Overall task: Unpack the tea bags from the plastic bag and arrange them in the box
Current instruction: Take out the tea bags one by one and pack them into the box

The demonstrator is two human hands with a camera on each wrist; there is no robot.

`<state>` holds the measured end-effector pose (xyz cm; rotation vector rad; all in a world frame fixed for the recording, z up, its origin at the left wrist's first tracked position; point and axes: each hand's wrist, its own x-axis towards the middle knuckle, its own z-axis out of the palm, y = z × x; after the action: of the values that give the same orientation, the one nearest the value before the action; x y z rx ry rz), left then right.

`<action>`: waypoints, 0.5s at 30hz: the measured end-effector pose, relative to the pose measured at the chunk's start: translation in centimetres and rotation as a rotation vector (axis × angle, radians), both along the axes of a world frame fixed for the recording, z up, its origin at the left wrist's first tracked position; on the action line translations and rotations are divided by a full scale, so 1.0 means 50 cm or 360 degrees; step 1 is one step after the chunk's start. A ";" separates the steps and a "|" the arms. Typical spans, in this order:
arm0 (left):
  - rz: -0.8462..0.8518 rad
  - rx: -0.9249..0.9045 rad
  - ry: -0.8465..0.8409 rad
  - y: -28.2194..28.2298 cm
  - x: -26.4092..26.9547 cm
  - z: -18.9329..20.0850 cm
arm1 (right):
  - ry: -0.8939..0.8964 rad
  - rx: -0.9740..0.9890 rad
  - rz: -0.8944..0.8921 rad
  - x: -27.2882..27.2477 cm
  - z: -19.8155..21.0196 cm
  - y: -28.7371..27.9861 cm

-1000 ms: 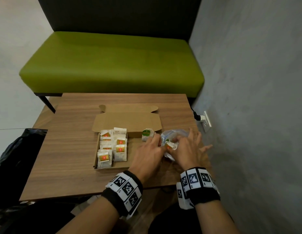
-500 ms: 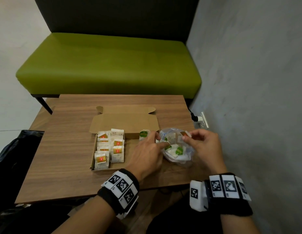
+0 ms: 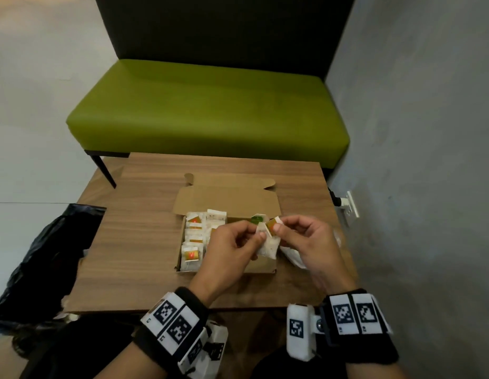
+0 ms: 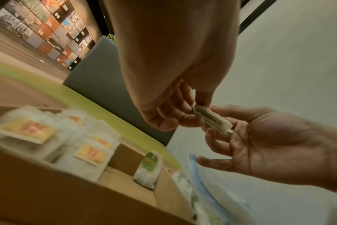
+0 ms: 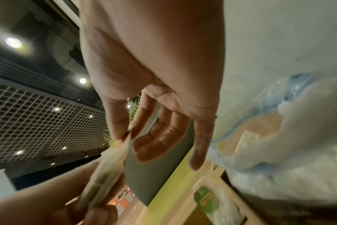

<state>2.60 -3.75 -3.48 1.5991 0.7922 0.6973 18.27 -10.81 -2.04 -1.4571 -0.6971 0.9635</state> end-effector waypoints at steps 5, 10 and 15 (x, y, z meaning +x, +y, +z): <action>0.0075 0.0003 0.0053 0.014 -0.064 -0.019 | -0.0119 -0.0078 0.0162 -0.056 -0.019 0.032; 0.0177 0.0014 0.0031 0.027 -0.114 -0.038 | -0.0174 -0.0157 0.0320 -0.101 -0.031 0.059; 0.0301 -0.0044 0.0006 0.047 -0.141 -0.038 | -0.0352 -0.0276 0.0400 -0.142 -0.038 0.082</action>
<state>-4.45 -1.39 -5.39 1.5137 0.9608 0.8145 11.17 -6.71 -3.92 -1.6724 -0.9967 1.0853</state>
